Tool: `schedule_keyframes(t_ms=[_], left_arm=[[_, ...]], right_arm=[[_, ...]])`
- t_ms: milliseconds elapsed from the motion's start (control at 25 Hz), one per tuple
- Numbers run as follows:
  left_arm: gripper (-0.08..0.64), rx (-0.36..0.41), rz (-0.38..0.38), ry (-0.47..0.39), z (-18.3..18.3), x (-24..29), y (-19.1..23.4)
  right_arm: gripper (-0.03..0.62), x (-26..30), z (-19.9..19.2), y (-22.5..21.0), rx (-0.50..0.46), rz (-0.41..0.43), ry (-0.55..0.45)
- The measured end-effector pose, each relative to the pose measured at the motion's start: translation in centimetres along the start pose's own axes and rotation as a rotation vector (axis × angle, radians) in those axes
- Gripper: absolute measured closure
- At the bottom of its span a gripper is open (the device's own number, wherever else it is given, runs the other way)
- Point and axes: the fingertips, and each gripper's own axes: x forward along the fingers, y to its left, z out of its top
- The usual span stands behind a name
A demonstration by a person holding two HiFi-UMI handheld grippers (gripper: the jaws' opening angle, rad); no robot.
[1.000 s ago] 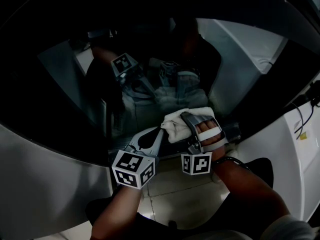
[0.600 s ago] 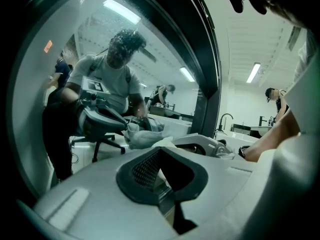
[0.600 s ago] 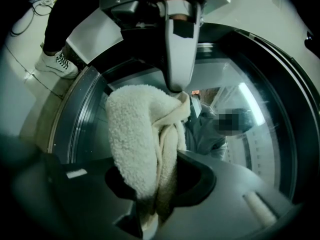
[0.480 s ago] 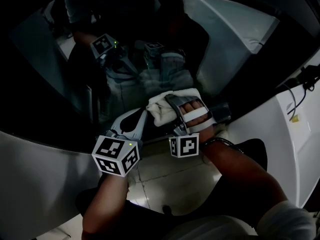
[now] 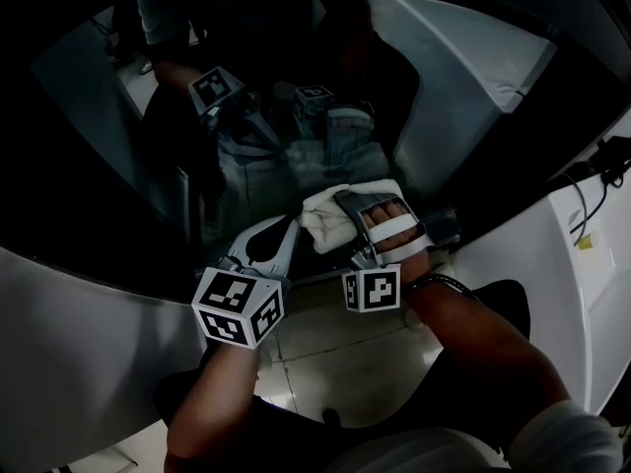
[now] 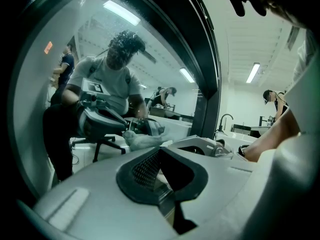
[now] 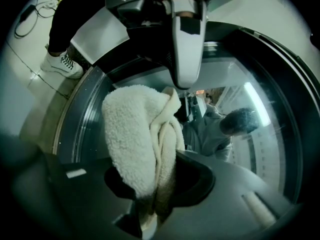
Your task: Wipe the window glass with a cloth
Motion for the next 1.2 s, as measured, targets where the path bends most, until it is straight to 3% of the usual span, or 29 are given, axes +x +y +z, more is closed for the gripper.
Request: schedule_keyframes(t_ms=[240, 440, 560, 720, 920, 1200], left_arm=[[0.543, -0.006, 0.006, -0.008, 0.1, 0.1, 0.3], [0.543, -0.028, 0.018, -0.017, 0.1, 0.1, 0.7], [0.543, -0.035, 0.024, -0.038, 0.1, 0.2, 0.9], [0.543, -0.013, 0.048, -0.058, 0.1, 0.0, 1.5], [0.543, 0.091, 0.050, -0.058, -1.0, 0.9, 0.8], [0.543, 0.095, 0.056, -0.085, -0.8, 1.6, -1.3]], right_arm=[[0.472, 0.3, -0.1, 1.2, 0.035, 0.166, 0.005], [0.472, 0.1, -1.3, 4.8, 0.084, 0.428, 0.039], [0.472, -1.2, -1.4, 5.0, 0.099, 0.484, 0.035], [0.472, -3.2, -0.1, 2.0, 0.097, 0.443, 0.003], [0.472, -4.7, 1.6, -4.5, 0.059, 0.241, -0.006], [0.472, -7.7, 2.6, -11.7, 0.010, 0.054, -0.068]])
